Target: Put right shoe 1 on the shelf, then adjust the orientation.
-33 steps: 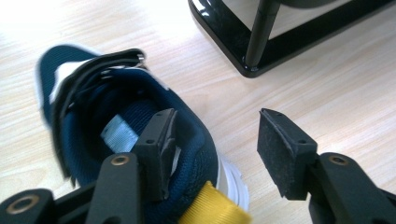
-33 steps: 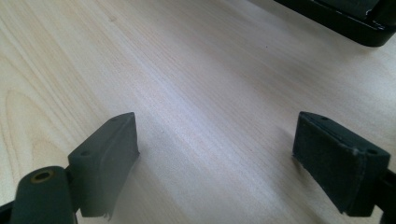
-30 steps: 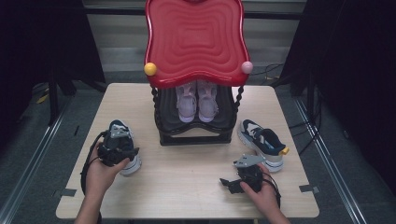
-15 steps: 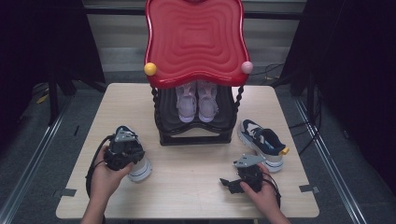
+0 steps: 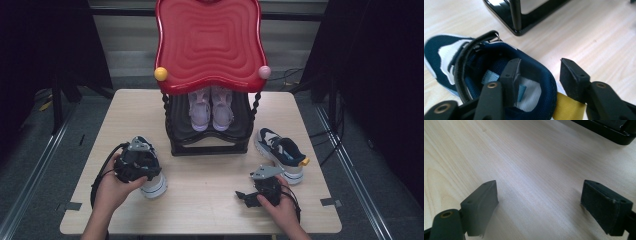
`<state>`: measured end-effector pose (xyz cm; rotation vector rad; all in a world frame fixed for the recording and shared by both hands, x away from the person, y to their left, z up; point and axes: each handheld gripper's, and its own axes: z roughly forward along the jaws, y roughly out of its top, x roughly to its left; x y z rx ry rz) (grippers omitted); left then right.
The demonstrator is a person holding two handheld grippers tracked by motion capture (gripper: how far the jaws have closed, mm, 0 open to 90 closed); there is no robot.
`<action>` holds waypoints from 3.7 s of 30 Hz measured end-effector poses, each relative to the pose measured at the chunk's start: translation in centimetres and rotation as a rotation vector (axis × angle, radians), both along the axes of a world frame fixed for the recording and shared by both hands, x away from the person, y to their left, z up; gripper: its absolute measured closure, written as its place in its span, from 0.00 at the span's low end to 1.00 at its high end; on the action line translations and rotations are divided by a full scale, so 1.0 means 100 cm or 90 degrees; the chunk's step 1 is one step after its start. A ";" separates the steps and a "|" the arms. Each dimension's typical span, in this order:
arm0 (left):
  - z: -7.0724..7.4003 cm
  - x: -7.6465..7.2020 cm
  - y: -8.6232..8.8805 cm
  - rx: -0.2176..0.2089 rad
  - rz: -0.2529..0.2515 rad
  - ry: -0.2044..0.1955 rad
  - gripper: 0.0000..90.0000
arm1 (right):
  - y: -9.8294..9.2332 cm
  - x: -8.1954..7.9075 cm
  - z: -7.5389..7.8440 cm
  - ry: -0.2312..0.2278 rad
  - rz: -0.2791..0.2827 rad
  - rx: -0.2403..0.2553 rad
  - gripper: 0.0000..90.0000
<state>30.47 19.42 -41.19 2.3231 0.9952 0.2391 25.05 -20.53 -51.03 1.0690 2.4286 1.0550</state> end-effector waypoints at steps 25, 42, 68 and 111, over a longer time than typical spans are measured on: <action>0.012 0.022 -0.005 0.132 -0.166 0.045 0.45 | 0.000 0.000 0.000 0.001 0.000 0.000 0.15; 0.015 0.028 -0.016 0.127 -0.167 0.124 0.80 | 0.000 0.001 0.000 0.001 0.002 0.001 0.15; 0.016 0.036 -0.023 0.170 -0.164 0.124 0.50 | 0.000 0.001 0.000 0.001 0.002 0.002 0.15; -0.010 0.040 -0.037 0.287 -0.260 0.264 0.60 | 0.000 0.001 0.000 0.001 0.002 0.002 0.15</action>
